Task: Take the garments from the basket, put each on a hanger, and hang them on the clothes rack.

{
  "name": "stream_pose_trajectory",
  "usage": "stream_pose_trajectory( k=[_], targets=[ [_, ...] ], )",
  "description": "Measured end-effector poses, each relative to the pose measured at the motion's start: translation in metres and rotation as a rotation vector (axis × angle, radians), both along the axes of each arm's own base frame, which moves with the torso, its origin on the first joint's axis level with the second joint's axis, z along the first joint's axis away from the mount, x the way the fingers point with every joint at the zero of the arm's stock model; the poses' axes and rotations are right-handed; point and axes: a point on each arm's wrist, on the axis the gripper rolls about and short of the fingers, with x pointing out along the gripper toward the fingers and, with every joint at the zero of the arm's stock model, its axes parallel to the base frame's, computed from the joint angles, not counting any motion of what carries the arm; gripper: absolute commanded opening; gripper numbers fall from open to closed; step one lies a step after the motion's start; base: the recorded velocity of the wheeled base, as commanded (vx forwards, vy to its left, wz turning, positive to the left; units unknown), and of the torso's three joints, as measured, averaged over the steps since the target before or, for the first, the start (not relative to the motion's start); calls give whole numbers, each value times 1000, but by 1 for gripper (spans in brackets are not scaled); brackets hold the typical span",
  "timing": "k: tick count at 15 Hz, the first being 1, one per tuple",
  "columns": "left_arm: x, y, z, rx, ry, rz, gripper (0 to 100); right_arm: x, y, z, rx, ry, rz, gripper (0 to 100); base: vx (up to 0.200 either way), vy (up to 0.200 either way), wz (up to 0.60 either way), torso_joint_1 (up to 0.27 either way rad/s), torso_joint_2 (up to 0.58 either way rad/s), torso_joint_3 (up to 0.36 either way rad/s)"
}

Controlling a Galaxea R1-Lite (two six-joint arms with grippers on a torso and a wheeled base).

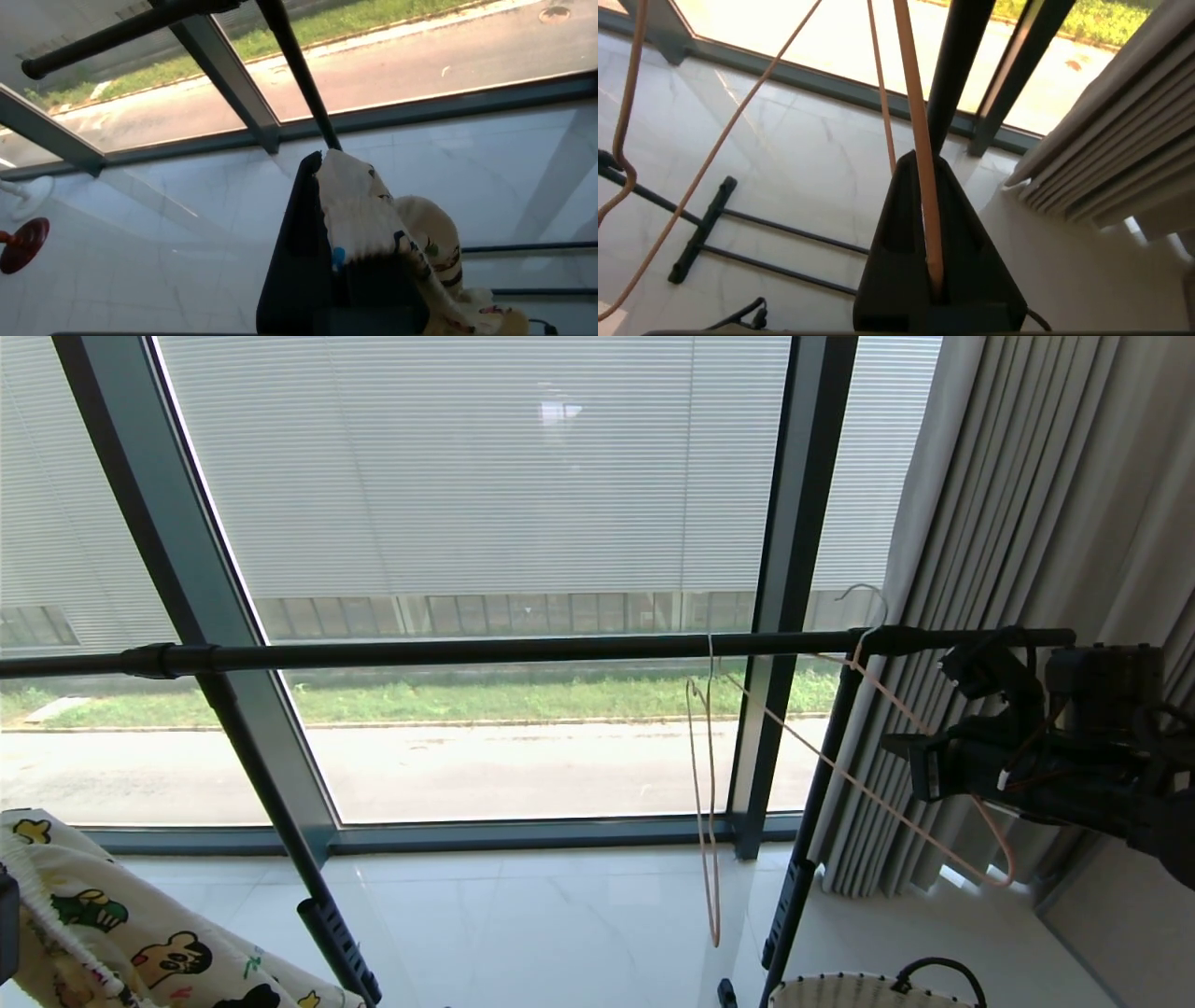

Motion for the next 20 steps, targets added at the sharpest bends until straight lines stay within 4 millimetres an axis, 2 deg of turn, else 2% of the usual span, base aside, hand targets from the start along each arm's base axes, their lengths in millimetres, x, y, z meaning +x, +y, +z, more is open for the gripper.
stream_pose_trajectory(
  k=[3, 6, 14, 20],
  targets=[
    [-6, 3, -2, 72, 7, -11, 0, -25, 2, 3, -4, -15, 16, 0, 0, 0, 0, 0, 0, 0],
    [-7, 4, -1, 76, -1, -7, 0, -50, 3, 2, -17, -17, 19, 0, -200, 0, 0, 6, 4, 4],
    [-9, 4, -1, 73, -6, -8, 0, -78, 0, 15, -21, -82, -8, 0, -200, 0, 0, 1, 4, 5],
    [-9, 4, -2, 73, -4, -10, 0, -111, -7, 20, -24, -74, 23, 0, -200, 0, 0, -2, -1, 2]
  ],
)
